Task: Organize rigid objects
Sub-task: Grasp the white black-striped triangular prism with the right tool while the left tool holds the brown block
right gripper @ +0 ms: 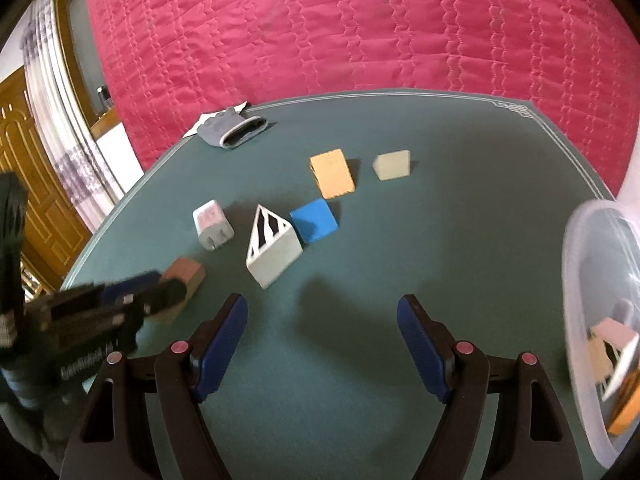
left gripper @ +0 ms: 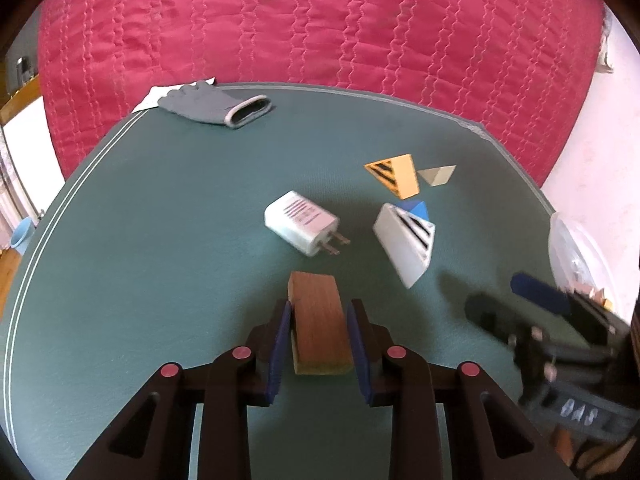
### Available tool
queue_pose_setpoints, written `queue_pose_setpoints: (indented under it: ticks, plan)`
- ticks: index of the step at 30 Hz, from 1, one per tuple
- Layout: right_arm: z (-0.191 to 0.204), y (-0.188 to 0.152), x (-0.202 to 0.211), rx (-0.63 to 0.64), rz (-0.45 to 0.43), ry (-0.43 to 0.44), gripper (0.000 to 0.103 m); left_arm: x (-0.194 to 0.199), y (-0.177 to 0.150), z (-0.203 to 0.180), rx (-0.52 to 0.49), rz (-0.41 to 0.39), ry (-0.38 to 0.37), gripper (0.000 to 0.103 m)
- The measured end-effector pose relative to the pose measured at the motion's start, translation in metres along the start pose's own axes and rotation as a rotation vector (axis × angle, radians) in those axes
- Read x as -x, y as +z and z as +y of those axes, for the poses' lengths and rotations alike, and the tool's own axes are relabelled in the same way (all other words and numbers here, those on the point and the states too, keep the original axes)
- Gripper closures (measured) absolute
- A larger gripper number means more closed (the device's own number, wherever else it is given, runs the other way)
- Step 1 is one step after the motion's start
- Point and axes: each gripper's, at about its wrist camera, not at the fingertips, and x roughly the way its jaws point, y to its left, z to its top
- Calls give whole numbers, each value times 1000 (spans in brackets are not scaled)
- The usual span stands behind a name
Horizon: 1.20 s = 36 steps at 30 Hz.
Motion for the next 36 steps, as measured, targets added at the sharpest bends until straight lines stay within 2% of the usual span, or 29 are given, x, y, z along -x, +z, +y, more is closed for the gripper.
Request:
queue_pose_setpoints:
  ticks: [10,16,21,23,27,30,32,36]
  plan:
    - [12,23,-27,-6,7,25,25,-2,-6,7,6,18,-2,72]
    - [22,32,-41,19,12,17,27,-5,-6,13,24,27,-16,64]
    - [25,35,-53,32,31,23,40,-5,-6,11,15,19,-6,63]
    - [24,36,-58,31,41,22,45,-6,-6,10,12,19,-9,59]
    - [22,36,-60,24,36,18,51,-6,-7,9,7,17,-13,57]
    - [20,35,-59,14,35,24,60,-7,-7,9,5,15,-14,56]
    - [19,36,-60,12,40,27,70,-7,-7,9,5,14,-14,55]
    - [19,33,-56,15,32,21,71,-7,-7,8,6,14,-14,55]
